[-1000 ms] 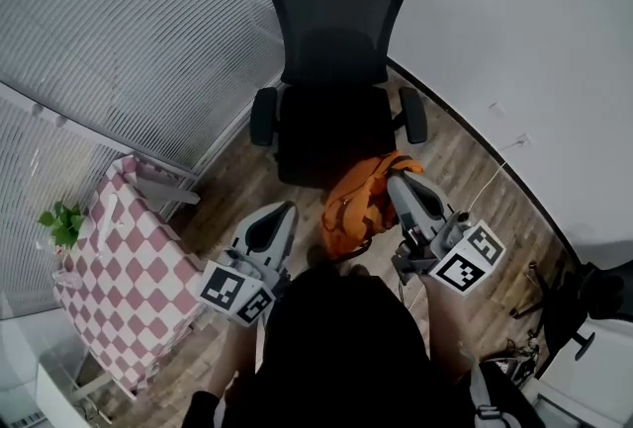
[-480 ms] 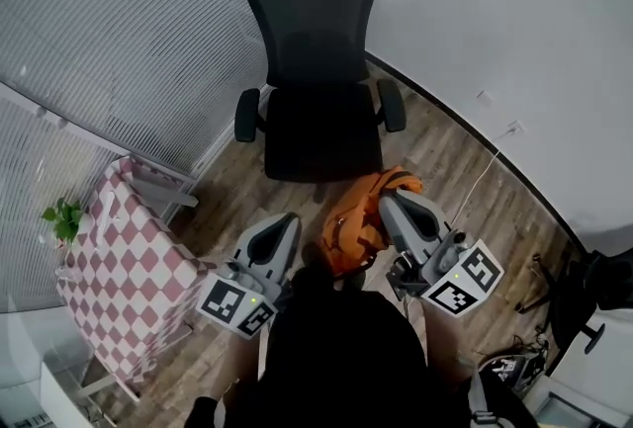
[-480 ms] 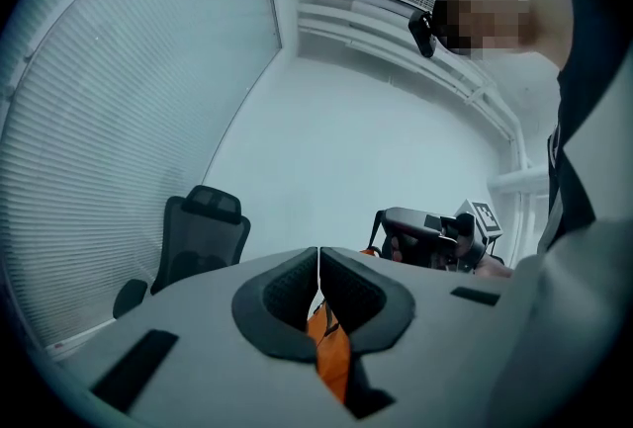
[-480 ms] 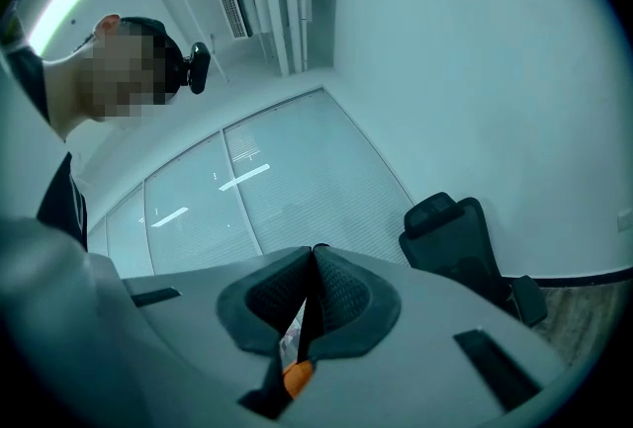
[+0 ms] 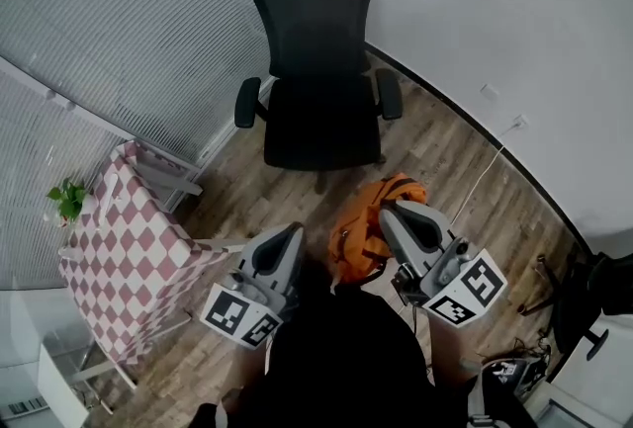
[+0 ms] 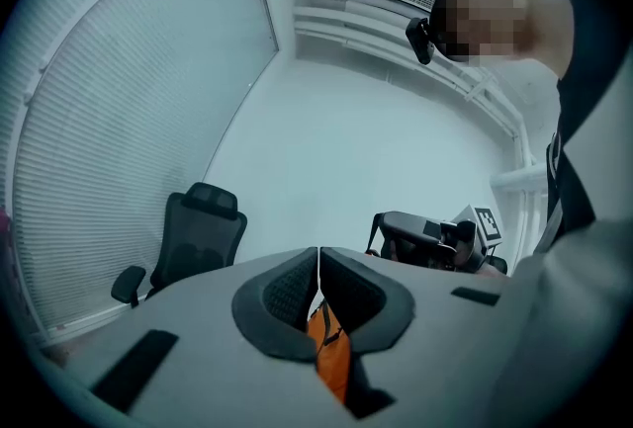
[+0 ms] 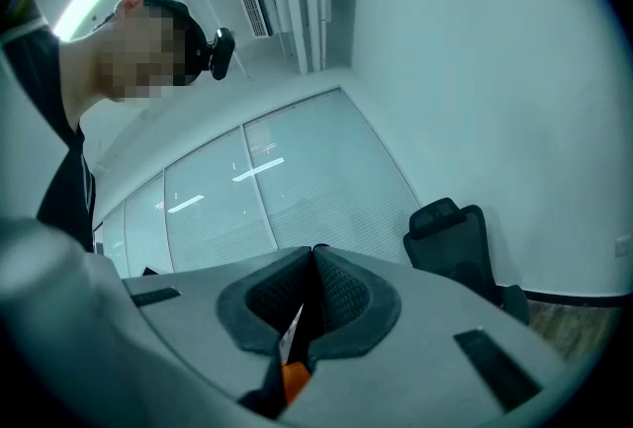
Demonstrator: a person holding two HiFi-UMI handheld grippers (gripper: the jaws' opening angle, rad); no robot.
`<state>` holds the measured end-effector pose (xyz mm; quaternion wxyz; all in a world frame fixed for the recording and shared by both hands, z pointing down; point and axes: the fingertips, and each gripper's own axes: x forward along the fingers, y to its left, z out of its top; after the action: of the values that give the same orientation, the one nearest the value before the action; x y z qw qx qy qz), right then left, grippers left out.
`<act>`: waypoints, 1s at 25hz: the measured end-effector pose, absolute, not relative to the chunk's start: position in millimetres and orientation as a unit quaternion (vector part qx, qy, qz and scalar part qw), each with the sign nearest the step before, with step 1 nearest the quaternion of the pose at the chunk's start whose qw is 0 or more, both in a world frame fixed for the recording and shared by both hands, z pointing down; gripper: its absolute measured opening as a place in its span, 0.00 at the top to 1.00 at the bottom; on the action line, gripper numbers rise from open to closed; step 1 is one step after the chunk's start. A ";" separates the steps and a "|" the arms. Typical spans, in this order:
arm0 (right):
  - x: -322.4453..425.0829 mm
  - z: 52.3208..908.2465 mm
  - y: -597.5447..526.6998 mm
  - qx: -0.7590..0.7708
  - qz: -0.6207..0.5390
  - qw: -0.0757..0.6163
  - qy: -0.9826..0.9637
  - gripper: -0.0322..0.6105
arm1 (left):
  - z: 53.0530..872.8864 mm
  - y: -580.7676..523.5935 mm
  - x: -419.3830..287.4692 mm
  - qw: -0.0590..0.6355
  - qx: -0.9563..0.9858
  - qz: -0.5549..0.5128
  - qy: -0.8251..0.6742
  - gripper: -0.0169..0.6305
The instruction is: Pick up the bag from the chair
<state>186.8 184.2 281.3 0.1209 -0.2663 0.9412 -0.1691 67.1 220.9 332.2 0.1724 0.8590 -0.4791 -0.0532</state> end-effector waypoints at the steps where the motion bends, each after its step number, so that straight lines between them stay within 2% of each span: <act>1: 188.4 281.7 188.4 -0.266 -0.167 0.119 0.942 0.90 | 331.7 225.1 69.4 0.171 0.859 -0.053 -0.479 0.92; 11: 207.5 276.2 210.5 -0.278 -0.181 0.157 0.930 0.90 | 326.7 242.7 69.6 0.162 0.859 -0.049 -0.484 0.92; 25: 205.9 286.9 225.6 -0.271 -0.197 0.156 0.929 0.90 | 333.1 260.8 68.3 0.169 0.849 -0.044 -0.498 0.92</act>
<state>205.9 225.6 286.9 0.1560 -0.2708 0.9293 -0.1969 68.3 260.8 333.1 0.1690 0.8495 -0.4979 -0.0438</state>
